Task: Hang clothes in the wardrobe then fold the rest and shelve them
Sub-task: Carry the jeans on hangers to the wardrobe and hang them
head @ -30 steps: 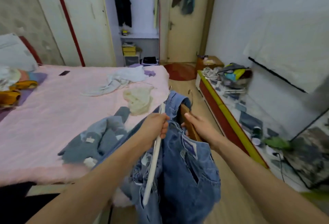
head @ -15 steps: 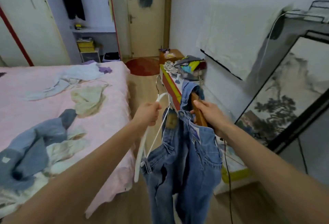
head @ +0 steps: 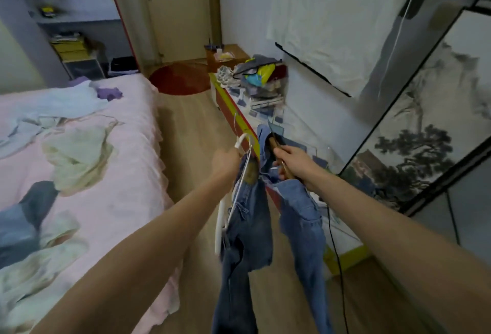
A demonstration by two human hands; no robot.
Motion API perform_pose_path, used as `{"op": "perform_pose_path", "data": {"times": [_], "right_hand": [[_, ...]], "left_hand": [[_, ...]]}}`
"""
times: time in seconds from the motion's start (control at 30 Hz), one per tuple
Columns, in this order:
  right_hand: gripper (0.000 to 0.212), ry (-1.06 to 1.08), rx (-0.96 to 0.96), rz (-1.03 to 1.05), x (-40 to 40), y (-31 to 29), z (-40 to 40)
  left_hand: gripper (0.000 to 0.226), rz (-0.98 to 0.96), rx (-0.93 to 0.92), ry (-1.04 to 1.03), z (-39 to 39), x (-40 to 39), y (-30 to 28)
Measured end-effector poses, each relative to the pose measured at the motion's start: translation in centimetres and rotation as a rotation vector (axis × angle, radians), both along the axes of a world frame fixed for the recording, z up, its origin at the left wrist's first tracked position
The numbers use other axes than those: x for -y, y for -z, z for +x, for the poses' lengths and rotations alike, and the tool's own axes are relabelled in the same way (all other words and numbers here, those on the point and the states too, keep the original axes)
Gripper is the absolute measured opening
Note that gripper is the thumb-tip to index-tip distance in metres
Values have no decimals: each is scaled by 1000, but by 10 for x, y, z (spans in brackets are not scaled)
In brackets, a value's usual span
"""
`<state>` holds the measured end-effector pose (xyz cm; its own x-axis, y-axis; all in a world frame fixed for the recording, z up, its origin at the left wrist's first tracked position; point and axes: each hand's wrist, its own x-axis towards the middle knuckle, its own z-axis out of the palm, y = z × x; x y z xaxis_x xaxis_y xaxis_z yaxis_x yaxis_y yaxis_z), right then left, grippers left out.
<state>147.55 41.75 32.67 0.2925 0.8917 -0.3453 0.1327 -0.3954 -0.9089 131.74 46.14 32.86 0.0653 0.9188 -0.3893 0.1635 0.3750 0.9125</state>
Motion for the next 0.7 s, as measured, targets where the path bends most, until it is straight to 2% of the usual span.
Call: {"op": "perform_pose_path", "data": {"times": [0.13, 0.17, 0.27, 0.37, 0.47, 0.53, 0.57, 0.63, 0.67, 0.7], "right_hand": [[44, -23, 57, 0, -94, -20, 13], [41, -50, 98, -12, -111, -25, 17], [4, -116, 302, -11, -184, -43, 33], [7, -255, 491, -60, -252, -46, 35], [11, -289, 433, -80, -319, -38, 33], [13, -256, 478, -57, -378, -32, 36], [7, -262, 500, -44, -410, -30, 36], [25, -282, 430, -22, -477, -23, 35], [22, -303, 380, -41, -510, -22, 34], [9, -329, 335, -50, -546, -23, 35]], "left_hand": [[21, -22, 83, -24, 4, -97, -8], [23, -25, 114, -21, 4, -114, -11], [29, -35, 146, -1, 1, -190, -23], [23, 25, 84, -6, -4, -264, -23], [20, 64, 50, -4, 1, -329, -21], [17, 89, 44, -33, 6, -378, -20], [18, 100, 38, -60, 8, -404, -19], [21, 125, 16, -107, 11, -457, -20], [22, 131, 8, -138, 13, -485, -22], [24, 125, 20, -179, 14, -516, -27]]}}
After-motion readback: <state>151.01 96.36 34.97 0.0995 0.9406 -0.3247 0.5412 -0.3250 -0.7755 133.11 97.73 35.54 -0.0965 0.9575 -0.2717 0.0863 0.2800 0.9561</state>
